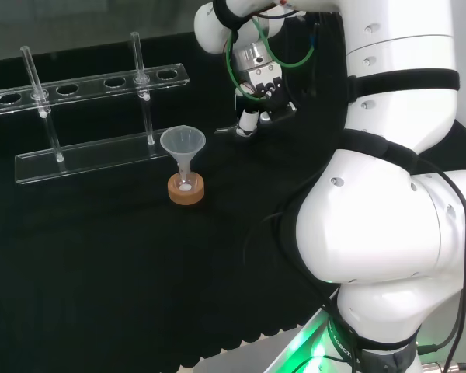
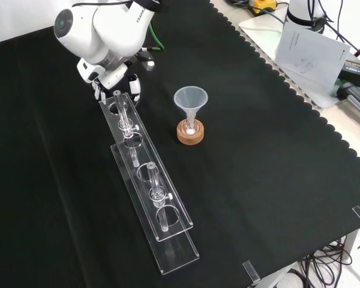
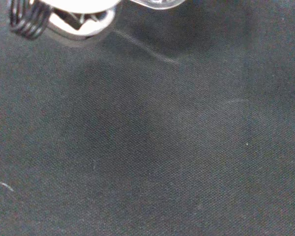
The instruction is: Put the weighing funnel back on the table.
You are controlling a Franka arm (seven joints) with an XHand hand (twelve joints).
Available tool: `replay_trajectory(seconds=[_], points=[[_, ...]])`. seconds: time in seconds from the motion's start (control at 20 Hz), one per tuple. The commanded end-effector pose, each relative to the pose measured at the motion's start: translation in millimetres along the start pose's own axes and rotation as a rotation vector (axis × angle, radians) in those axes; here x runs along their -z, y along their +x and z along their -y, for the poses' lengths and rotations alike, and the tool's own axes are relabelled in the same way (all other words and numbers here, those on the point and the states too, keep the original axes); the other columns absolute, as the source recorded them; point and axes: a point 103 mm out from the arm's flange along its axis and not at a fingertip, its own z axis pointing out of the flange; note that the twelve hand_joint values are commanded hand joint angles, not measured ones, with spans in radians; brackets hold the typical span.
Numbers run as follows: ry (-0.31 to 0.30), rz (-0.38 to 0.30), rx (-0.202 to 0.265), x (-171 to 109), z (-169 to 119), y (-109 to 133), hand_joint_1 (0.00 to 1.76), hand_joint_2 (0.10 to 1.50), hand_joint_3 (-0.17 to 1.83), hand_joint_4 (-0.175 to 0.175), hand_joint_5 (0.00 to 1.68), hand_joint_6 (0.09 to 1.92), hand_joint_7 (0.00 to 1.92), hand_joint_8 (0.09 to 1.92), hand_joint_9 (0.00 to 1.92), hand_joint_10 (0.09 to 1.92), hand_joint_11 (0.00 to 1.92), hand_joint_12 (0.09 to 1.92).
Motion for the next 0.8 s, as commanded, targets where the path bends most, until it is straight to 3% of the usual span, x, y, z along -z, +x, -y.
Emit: replay_trajectory(seconds=[0.05,0.3,0.45,0.55,0.6,0.8], points=[[0.005,-0.002,-0.003,-1,0,1,1.11,0.67,0.67,0.175,1.23,0.76,0.64,0.64,0.98,0.30,0.72,1.08],[0.003,-0.030,0.015,-5,-3,-7,1.10,0.70,0.62,0.175,1.21,0.77,0.62,0.64,0.98,0.30,0.72,1.08],[0.008,-0.041,0.041,-9,-3,-8,1.08,0.85,0.37,0.175,1.16,0.77,0.55,0.67,0.94,0.31,0.72,1.10],[0.023,-0.039,0.053,-10,-3,-7,1.00,0.83,0.31,0.075,0.95,0.69,0.44,0.68,0.86,0.34,0.70,1.10],[0.028,-0.031,0.060,-11,-3,-6,0.98,0.78,0.37,0.046,0.86,0.65,0.39,0.67,0.82,0.36,0.67,1.11],[0.047,0.003,0.104,-8,1,-4,0.91,0.63,0.55,0.008,0.48,0.43,0.21,0.64,0.61,0.46,0.51,1.21]])
